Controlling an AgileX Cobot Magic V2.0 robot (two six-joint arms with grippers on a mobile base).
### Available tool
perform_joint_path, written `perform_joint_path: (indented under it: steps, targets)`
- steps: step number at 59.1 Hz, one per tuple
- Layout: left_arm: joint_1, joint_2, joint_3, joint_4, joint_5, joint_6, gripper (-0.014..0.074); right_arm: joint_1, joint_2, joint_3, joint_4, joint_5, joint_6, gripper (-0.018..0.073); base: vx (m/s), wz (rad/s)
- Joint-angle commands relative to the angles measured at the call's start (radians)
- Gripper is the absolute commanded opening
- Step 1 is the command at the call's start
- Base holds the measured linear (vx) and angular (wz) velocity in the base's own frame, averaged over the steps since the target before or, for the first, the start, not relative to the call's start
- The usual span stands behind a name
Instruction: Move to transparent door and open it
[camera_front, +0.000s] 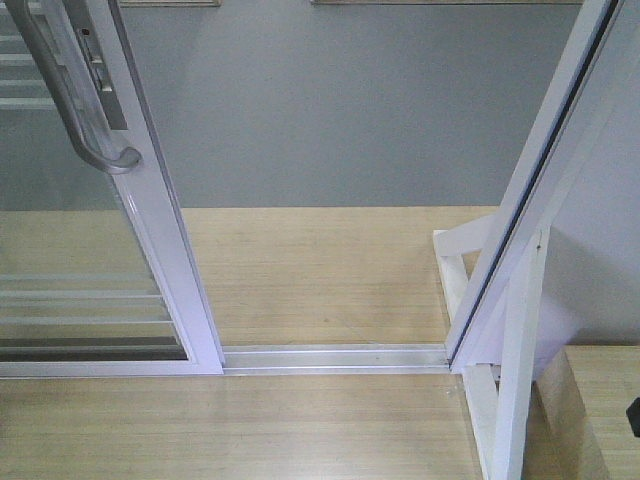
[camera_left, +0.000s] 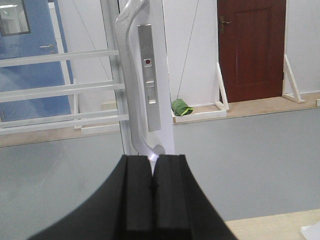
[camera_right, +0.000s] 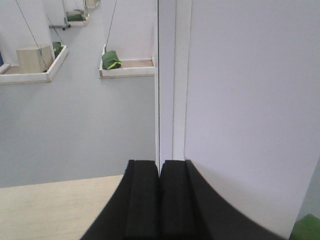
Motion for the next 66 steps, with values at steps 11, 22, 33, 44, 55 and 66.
perform_joint_path:
  steps: [11, 22, 33, 44, 55, 66]
  targets:
    - [-0.004, -0.013, 0.032, -0.01, -0.077, -0.005, -0.0006, -0.004, -0.032, 0.029, 0.009, -0.129, -0.006, -0.0008, 0.0, 0.0]
    - [-0.004, -0.013, 0.032, -0.01, -0.077, -0.005, -0.0006, -0.006, -0.031, 0.029, 0.009, -0.127, -0.006, -0.0008, 0.0, 0.0]
    - [-0.004, -0.013, 0.032, -0.01, -0.077, -0.005, -0.0006, -0.006, -0.031, 0.029, 0.009, -0.127, -0.006, -0.0008, 0.0, 0.0]
    - [-0.004, -0.013, 0.032, -0.01, -0.077, -0.005, -0.0006, -0.006, -0.031, 0.029, 0.009, -0.127, -0.006, -0.0008, 0.0, 0.0]
    - [-0.004, -0.013, 0.032, -0.01, -0.077, -0.005, -0.0006, -0.006, -0.031, 0.029, 0.009, -0.127, -0.006, -0.0008, 0.0, 0.0]
    - [-0.004, -0.013, 0.032, -0.01, -0.077, -0.005, -0.0006, -0.006, -0.031, 0.029, 0.009, -0.127, -0.006, -0.0008, 0.0, 0.0]
